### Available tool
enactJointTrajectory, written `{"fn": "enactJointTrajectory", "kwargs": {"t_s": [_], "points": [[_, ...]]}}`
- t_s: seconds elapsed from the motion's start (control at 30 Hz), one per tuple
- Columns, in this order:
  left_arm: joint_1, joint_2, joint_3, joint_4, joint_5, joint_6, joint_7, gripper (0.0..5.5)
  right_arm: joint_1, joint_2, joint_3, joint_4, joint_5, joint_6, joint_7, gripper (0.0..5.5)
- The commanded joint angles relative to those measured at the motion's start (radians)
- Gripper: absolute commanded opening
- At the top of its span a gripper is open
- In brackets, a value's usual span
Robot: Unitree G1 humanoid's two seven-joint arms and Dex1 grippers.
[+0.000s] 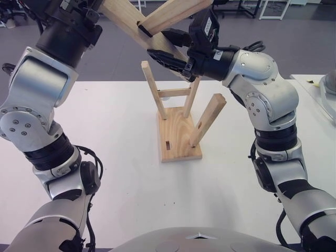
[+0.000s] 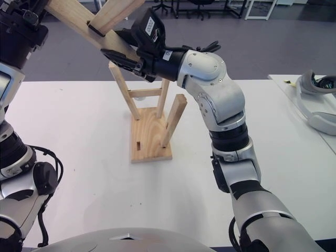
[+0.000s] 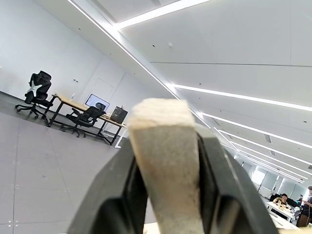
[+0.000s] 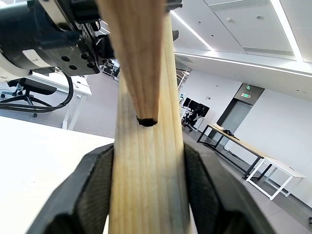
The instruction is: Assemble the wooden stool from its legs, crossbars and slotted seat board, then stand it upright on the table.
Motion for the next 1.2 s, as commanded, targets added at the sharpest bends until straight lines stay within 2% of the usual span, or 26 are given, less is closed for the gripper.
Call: {"fn": "enactJointTrajectory", "kwargs": {"t_s": [0.03, 0.13, 0.23, 0.37, 0.47, 0.6, 0.67, 0.73, 0.87, 0.97, 1.2], "points": [[0.065, 0.021, 0.023, -0.053, 0.012, -0.060, 0.057, 1.02, 0.047, -0.068, 0.052, -0.002, -0.068, -0.008, 0.026, 2.94], [0.159, 0.023, 0.057, -0.090, 0.039, -0.106, 0.122, 1.02, 0.090, -0.146, 0.067, -0.010, -0.134, -0.057, 0.050, 3.48], [0.248, 0.006, 0.057, -0.136, 0.053, -0.138, 0.177, 1.02, 0.092, -0.177, 0.024, -0.018, -0.136, -0.071, 0.053, 4.04], [0.356, -0.003, 0.044, -0.193, 0.048, -0.164, 0.253, 1.02, 0.084, -0.246, -0.060, -0.027, -0.121, -0.067, 0.068, 4.11], [0.431, -0.035, -0.033, -0.246, 0.064, -0.164, 0.333, 1.02, 0.135, -0.366, -0.148, -0.014, -0.118, -0.040, 0.104, 4.11], [0.564, -0.135, -0.152, -0.282, 0.122, -0.185, 0.402, 1.02, 0.362, -0.532, -0.076, -0.039, -0.208, -0.051, 0.179, 4.11], [0.627, -0.144, -0.178, -0.298, 0.186, -0.187, 0.398, 1.02, 0.497, -0.570, 0.062, -0.055, -0.330, -0.080, 0.174, 4.11], [0.686, -0.153, -0.189, -0.318, 0.256, -0.198, 0.380, 1.02, 0.586, -0.496, 0.203, -0.024, -0.446, -0.113, 0.097, 4.11], [0.725, -0.181, -0.223, -0.330, 0.354, -0.230, 0.317, 1.02, 0.638, -0.319, 0.348, 0.080, -0.602, -0.138, -0.075, 4.11], [0.749, -0.228, -0.266, -0.314, 0.429, -0.259, 0.263, 1.02, 0.626, -0.267, 0.365, 0.077, -0.615, -0.153, -0.066, 4.11], [0.788, -0.247, -0.289, -0.270, 0.617, -0.312, 0.117, 1.02, 0.608, -0.259, 0.324, 0.069, -0.612, -0.185, -0.013, 4.11]]}}
